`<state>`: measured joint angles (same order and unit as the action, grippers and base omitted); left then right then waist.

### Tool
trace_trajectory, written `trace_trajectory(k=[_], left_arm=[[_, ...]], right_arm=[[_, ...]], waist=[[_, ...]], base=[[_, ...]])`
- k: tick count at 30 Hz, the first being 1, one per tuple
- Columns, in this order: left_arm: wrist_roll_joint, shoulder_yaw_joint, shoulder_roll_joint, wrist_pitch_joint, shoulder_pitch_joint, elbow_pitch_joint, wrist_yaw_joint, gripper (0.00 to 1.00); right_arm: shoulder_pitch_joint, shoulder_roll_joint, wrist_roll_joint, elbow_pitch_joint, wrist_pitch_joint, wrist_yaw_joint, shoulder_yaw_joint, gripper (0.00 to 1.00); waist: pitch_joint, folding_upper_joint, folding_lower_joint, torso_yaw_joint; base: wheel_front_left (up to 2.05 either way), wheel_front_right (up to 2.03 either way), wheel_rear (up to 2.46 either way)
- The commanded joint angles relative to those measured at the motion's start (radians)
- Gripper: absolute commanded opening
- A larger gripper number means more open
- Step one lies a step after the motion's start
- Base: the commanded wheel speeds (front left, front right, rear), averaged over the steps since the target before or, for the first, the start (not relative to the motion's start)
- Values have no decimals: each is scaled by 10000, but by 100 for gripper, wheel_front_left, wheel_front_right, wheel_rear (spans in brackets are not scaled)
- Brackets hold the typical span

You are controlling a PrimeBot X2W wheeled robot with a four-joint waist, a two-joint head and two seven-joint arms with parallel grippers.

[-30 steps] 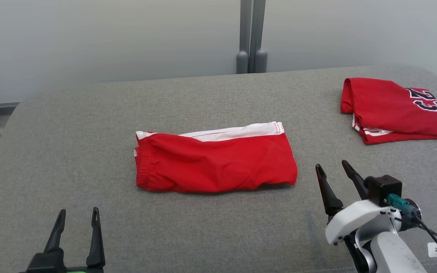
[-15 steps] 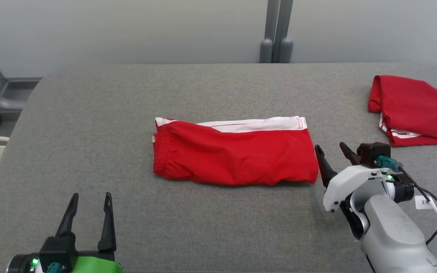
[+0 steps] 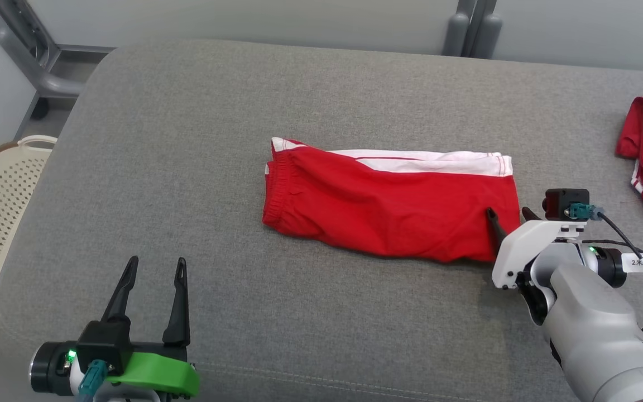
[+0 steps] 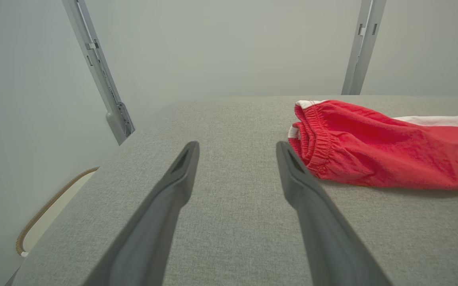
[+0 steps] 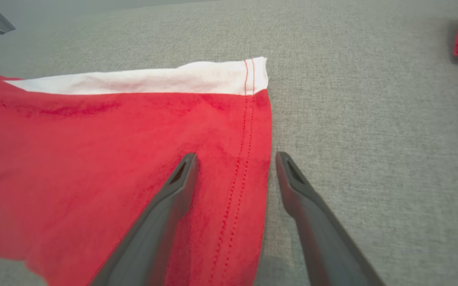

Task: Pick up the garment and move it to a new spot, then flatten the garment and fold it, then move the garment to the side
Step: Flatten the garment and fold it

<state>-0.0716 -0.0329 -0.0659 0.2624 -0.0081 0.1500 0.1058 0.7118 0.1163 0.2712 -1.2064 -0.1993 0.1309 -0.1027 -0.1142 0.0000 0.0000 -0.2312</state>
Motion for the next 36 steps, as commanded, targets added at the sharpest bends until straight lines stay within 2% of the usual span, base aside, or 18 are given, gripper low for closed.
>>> trace_trajectory(k=[1, 12, 13, 14, 15, 31, 36], left_arm=[[-51, -35, 35, 23, -203, 5, 37, 100], [-86, -163, 67, 23, -580, 59, 69, 100], [-88, -163, 68, 23, -603, 69, 72, 100], [-89, -162, 71, 23, -630, 76, 73, 100], [-93, -154, 73, 23, -653, 78, 71, 100], [-197, 10, 111, 23, -331, 223, -32, 100], [-247, 22, 121, 23, -182, 199, -64, 100]], right_arm=[[220, 80, 84, -162, 70, -4, 60, 100], [626, -1, 212, -787, 414, -4, 320, 100], [640, -47, 236, -798, 412, -2, 296, 82], [659, -96, 265, -805, 371, 0, 266, 25], [667, -126, 276, -814, 336, 1, 230, 0], [720, 691, 938, -696, 116, -11, -327, 0], [675, 478, 1721, -213, 465, -10, -551, 0]], waist=[[-311, 0, 0, -267], [-896, 0, 0, -459], [-919, 0, 0, -464], [-936, 0, 0, -463], [-944, 0, 0, -457], [-255, 0, 0, 317], [-72, 0, 0, 537]], base=[[0, 0, 0], [0, 0, 0], [0, 0, 0], [0, 0, 0], [0, 0, 0], [0, 0, 0], [0, 0, 0]])
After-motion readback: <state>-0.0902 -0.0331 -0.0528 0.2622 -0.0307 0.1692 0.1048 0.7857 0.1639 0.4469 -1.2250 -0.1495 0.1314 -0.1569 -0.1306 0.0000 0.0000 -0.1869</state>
